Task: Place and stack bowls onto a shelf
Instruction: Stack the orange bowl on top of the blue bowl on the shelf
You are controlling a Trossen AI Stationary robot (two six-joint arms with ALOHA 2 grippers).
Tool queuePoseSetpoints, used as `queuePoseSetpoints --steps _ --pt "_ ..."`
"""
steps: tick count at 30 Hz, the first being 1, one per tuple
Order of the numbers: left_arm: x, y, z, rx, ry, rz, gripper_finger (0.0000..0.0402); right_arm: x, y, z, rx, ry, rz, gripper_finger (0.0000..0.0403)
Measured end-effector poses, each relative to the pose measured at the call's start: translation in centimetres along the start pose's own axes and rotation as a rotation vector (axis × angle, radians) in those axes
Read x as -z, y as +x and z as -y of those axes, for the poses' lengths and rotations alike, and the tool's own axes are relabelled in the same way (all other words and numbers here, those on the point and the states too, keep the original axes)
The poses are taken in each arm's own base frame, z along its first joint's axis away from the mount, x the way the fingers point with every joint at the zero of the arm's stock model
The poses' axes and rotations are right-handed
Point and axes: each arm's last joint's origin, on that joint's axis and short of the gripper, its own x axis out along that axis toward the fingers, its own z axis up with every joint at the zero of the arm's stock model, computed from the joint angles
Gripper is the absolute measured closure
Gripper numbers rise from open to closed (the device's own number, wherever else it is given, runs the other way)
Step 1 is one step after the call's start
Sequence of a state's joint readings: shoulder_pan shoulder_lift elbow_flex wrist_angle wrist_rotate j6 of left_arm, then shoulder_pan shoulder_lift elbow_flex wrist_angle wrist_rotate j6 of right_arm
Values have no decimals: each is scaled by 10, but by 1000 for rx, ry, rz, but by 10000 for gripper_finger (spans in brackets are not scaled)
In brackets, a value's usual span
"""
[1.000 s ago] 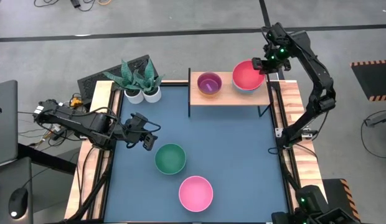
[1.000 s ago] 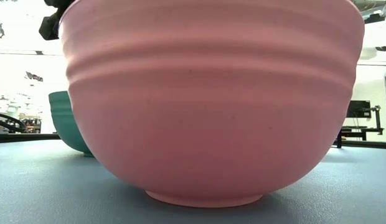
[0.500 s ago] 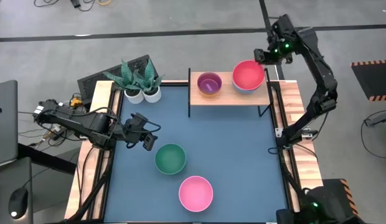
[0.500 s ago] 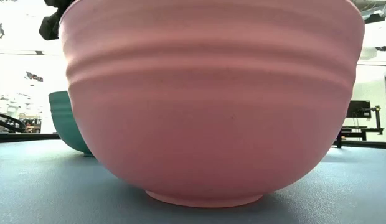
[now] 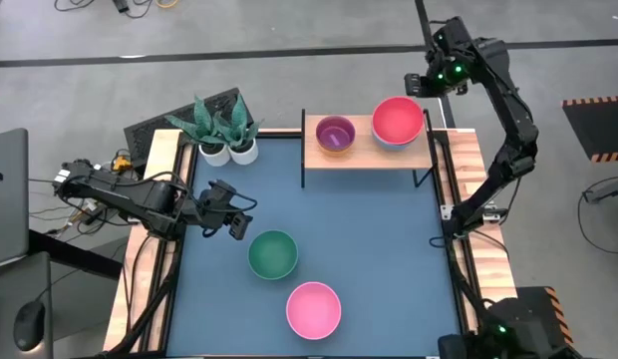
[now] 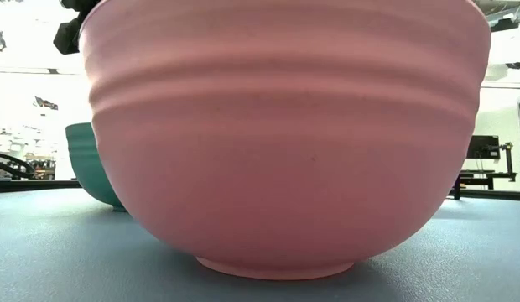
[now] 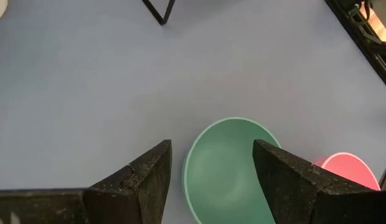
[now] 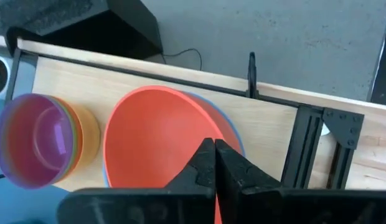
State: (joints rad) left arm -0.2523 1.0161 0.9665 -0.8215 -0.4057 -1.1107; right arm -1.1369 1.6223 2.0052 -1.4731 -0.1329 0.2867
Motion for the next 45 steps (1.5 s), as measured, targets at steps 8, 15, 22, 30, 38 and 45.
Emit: queuePoseSetpoints --steps 8,15,22,30,38,45 --pt "0 0 0 0 -2 0 193 -8 26 0 33 8 -90 361" --pt "0 0 0 -1 -3 1 193 -13 41 1 67 5 -119 383" --pt "0 0 0 -2 1 5 193 -13 41 1 107 -3 -109 358" --pt "-1 0 0 -9 3 18 193 -7 29 -2 123 -34 -90 372" --pt "-1 0 0 -10 3 20 193 0 25 -7 179 -65 -100 374" --pt "-1 0 0 -9 2 19 193 3 37 -6 211 -70 -138 373"
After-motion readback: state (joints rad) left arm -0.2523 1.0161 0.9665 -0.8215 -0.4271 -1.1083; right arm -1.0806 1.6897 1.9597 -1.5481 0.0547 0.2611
